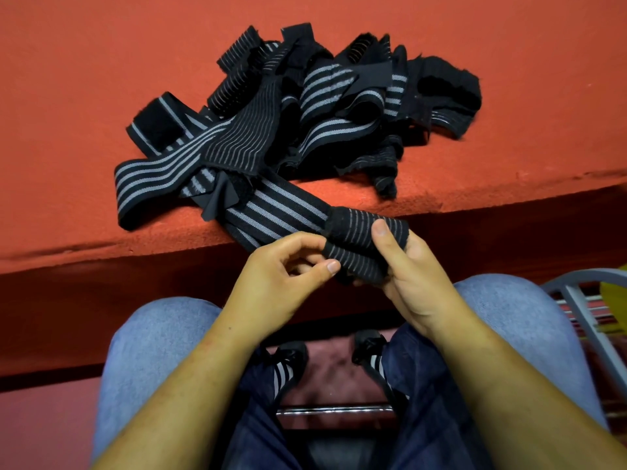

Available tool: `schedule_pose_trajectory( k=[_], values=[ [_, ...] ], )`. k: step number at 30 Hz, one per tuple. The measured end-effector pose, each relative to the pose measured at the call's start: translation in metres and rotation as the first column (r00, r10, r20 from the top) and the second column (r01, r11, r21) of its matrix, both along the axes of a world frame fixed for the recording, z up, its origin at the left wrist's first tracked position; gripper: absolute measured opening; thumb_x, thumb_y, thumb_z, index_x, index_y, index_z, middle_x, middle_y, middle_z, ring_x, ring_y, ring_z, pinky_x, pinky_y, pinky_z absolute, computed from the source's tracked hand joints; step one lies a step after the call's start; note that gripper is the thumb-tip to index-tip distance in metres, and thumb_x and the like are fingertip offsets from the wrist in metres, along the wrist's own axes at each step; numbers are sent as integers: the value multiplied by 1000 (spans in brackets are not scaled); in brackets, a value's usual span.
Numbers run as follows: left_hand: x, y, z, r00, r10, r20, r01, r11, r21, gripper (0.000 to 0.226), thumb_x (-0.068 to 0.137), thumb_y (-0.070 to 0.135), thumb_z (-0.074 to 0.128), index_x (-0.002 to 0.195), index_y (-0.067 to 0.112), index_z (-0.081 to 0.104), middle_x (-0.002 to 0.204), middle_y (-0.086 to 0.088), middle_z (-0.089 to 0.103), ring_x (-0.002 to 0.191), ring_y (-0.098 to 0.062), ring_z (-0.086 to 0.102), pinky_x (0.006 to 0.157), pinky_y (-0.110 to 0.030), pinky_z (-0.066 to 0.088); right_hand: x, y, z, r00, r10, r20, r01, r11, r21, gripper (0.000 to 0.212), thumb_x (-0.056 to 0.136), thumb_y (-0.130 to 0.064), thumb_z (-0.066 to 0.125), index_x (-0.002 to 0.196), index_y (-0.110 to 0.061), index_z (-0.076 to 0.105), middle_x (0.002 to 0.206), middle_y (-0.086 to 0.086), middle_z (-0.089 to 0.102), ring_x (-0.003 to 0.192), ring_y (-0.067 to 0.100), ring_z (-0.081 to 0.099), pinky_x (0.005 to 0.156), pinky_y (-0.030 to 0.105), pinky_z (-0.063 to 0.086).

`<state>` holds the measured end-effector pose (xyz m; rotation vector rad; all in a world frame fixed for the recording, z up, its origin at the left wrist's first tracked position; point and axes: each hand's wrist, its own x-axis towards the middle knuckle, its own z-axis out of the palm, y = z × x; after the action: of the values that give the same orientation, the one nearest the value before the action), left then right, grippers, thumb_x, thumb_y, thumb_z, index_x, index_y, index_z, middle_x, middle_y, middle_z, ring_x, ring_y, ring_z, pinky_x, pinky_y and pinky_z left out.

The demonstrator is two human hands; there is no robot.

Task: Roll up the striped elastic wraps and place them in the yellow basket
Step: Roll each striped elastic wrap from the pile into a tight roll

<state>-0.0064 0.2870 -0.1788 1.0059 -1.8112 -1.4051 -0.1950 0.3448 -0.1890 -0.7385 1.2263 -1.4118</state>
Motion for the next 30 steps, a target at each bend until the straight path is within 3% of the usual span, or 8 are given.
schedule_pose_trajectory(
  k=[4, 8, 10, 13, 16, 20, 26, 30],
  values=[
    [0, 1, 2, 992, -90, 86, 94, 995, -38, 9, 92, 20, 78, 98, 26, 79, 88, -5, 72, 81, -36, 62, 77, -39, 52, -1, 0, -2, 1000, 4, -23, -4, 1000, 1, 82, 71, -76, 78, 123, -13, 66, 117, 17, 75, 103, 33, 73, 75, 43, 58],
    [1, 0, 0, 976, -123, 178, 131, 991, -38, 12, 95, 30, 74, 85, 24, 77, 81, 1, 69, 76, -22, 62, 73, -34, 50, -3, 1, -6, 997, -9, -75, 8, 1000, -17, 57, 74, -74, 77, 110, -30, 74, 120, 9, 76, 116, 29, 71, 106, 57, 51],
    [1, 1, 0, 960, -166, 226, 173, 985, -14, 19, 97, 34, 71, 79, 28, 76, 81, 10, 70, 78, -3, 63, 78, -22, 45, -4, 0, -6, 997, -47, -69, 45, 999, -28, 63, 75, -73, 78, 114, -24, 72, 122, 11, 75, 118, 31, 70, 109, 61, 49],
    [0, 6, 0, 929, -238, 282, 240, 970, 30, 24, 96, 40, 68, 80, 26, 79, 87, 13, 74, 89, -3, 68, 88, -21, 45, -5, -2, -4, 996, -88, 7, 88, 995, -38, 71, 80, -63, 78, 127, -11, 66, 127, 14, 73, 123, 32, 68, 111, 60, 47],
    [0, 5, 0, 942, -222, 251, 208, 975, 83, 34, 98, 49, 65, 80, 22, 76, 79, 13, 74, 76, 2, 65, 79, -19, 46, -6, -2, -5, 996, -77, 35, 79, 996, -36, 66, 84, -55, 76, 129, -8, 64, 128, 15, 72, 123, 33, 68, 111, 61, 48],
    [-2, 0, 2, 999, -30, 31, 23, 974, 226, 51, 87, 64, 55, 102, 17, 69, 87, -5, 75, 72, -16, 70, 69, -30, 59, -4, -1, -4, 996, -61, 66, 64, 997, -44, 69, 76, -61, 84, 122, -12, 66, 124, 15, 72, 117, 32, 69, 102, 53, 54],
    [-1, 1, 4, 999, 6, -36, -1, 990, 139, 29, 96, 43, 64, 120, 29, 70, 89, -7, 76, 78, -16, 74, 72, -32, 62, -1, 1, -6, 993, 100, -57, -104, 992, -73, 33, 89, -43, 79, 115, -25, 67, 109, 7, 69, 101, 25, 66, 85, 47, 57],
    [1, -1, 1, 999, 20, -30, -17, 995, 100, 31, 88, 43, 75, 118, 34, 71, 88, -21, 69, 72, -17, 67, 70, -29, 57, -1, 3, -2, 984, 175, 18, -173, 982, -76, 34, 91, -25, 73, 122, -17, 63, 110, 7, 69, 99, 24, 69, 76, 38, 58]
  ],
)
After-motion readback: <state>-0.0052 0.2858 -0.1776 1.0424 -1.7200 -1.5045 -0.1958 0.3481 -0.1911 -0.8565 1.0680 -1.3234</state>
